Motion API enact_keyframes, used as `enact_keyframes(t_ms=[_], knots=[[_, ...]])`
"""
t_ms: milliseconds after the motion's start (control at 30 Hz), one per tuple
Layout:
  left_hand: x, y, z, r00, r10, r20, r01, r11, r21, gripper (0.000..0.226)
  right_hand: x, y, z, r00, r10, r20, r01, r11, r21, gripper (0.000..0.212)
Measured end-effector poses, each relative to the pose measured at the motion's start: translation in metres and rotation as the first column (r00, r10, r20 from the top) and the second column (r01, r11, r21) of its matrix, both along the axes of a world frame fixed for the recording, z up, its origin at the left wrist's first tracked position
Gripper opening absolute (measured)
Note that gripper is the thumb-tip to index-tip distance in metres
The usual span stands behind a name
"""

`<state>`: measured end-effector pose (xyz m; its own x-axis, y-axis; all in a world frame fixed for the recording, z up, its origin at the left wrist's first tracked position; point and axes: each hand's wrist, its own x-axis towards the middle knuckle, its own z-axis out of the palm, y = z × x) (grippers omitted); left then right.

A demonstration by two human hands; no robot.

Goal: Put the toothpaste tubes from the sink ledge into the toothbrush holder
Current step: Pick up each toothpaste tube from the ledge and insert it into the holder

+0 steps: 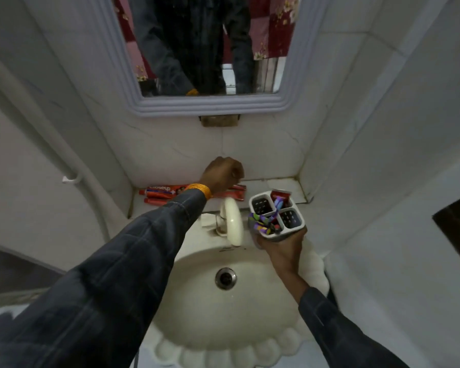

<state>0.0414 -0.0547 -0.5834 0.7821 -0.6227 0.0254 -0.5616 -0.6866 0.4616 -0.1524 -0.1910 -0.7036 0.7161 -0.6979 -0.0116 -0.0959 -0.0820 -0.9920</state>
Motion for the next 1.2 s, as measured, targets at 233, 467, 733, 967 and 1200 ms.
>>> enact_keyframes(t_ms=[233, 467, 733, 967, 1200], knots=[[0.021, 0.074, -0.067, 0.976, 0.186, -0.115, -0.171, 0.976, 0.132, 0.037, 0.002, 0.008, -0.005, 0.999, -0.017, 0.029, 0.018, 0.999, -0.033, 0.105], [0.031, 0.041, -0.089, 0.995, 0.05, -0.092, -0.029, 0.977, 0.211, 0.029, 0.004, 0.011, -0.003, 1.0, -0.018, 0.018, 0.019, 0.999, -0.048, 0.111], [0.039, 0.034, -0.095, 0.999, 0.009, -0.05, 0.002, 0.977, 0.211, 0.024, 0.004, 0.013, 0.0, 0.999, -0.034, 0.003, 0.034, 0.999, -0.032, 0.104], [0.027, 0.045, 0.0, 0.98, 0.162, -0.119, -0.178, 0.974, -0.142, 0.021, 0.0, 0.012, 0.006, 1.0, -0.028, -0.008, 0.028, 1.0, -0.011, 0.108], [-0.018, -0.013, 0.056, 0.969, -0.124, -0.216, 0.032, 0.922, -0.386, 0.038, 0.0, 0.01, 0.007, 1.0, -0.01, 0.005, 0.01, 1.0, 0.026, 0.105]])
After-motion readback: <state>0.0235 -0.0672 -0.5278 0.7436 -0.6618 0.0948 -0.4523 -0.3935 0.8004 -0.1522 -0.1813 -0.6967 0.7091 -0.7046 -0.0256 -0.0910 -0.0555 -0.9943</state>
